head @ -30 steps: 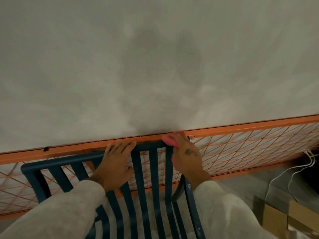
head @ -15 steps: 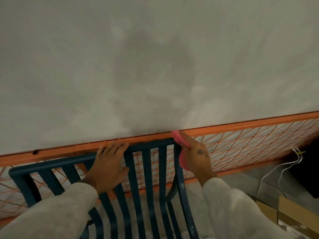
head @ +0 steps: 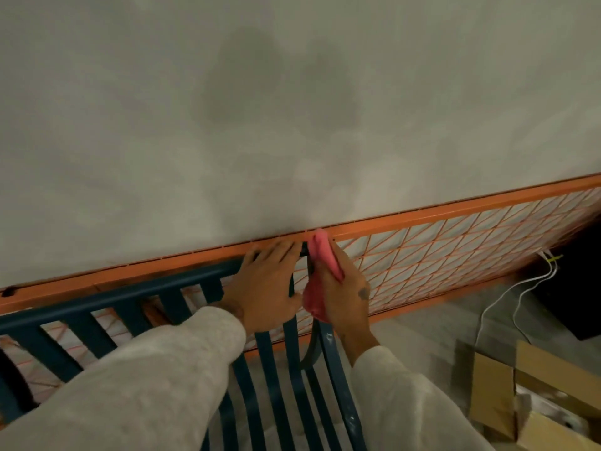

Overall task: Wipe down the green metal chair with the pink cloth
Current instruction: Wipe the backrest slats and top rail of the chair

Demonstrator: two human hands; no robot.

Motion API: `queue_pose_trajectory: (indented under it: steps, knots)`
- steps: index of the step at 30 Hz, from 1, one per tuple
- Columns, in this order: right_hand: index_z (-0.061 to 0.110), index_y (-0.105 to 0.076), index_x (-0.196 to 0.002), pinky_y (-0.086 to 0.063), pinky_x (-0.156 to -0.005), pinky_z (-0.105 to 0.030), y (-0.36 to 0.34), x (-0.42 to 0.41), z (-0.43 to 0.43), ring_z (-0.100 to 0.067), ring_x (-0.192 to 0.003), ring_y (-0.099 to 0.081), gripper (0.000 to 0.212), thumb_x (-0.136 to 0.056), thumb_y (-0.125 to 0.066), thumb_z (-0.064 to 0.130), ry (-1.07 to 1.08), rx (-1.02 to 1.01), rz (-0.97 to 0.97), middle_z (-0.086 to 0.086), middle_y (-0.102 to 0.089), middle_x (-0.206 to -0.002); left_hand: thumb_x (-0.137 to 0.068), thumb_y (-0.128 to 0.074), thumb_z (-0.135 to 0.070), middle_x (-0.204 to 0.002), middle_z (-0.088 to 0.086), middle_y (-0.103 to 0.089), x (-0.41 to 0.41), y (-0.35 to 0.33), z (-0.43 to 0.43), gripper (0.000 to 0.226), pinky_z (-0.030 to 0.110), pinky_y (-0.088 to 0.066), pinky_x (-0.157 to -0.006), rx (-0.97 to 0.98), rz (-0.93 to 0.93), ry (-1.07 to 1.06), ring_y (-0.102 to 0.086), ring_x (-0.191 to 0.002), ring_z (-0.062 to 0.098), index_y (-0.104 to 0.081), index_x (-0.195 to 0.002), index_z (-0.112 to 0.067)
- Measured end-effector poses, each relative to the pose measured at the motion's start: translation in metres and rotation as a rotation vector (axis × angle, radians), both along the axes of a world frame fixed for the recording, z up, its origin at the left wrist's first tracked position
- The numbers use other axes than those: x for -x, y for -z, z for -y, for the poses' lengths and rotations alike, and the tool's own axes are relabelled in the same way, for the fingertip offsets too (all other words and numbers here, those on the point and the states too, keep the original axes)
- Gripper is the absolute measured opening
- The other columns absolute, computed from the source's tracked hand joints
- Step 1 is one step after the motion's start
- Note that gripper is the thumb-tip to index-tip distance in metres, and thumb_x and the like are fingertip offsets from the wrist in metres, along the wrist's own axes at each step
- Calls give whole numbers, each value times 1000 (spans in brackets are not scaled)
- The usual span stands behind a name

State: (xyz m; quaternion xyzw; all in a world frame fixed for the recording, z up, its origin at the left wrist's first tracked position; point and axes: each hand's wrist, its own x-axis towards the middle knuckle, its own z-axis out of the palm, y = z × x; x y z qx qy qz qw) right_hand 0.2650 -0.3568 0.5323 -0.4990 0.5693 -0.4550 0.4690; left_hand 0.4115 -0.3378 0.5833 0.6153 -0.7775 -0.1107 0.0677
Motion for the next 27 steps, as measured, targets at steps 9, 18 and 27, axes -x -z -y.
queue_pose_trajectory:
  steps: [9,18,27]
  knots:
    - [32,-68,-92,-59,-83,-37,90,54,-70,-10,-77,-70,22,-93,-54,50,-87,-331,-197,10,-74,-84,-79,-58,-46,-163,-4,-8,3,27,1,96,47,0,-122,107,35,-35,-4,-150,15,-2,-155,-22]
    - [44,-63,-119,-56,-83,-24,8,13,13,-3,-93,-67,27,-92,-61,44,-71,26,-54,20,-70,-100,-76,-60,-40,-163,-5,-9,2,28,2,98,45,-1,-122,111,28,-33,-4,-150,14,-5,-155,-21]
    - [37,-64,-99,-58,-85,-46,107,57,-76,-16,-83,-69,13,-96,-54,44,-88,-371,-221,9,-72,-91,-74,-58,-40,-162,-5,-14,2,31,2,96,44,0,-122,156,34,-35,-8,-149,14,-8,-154,-21]
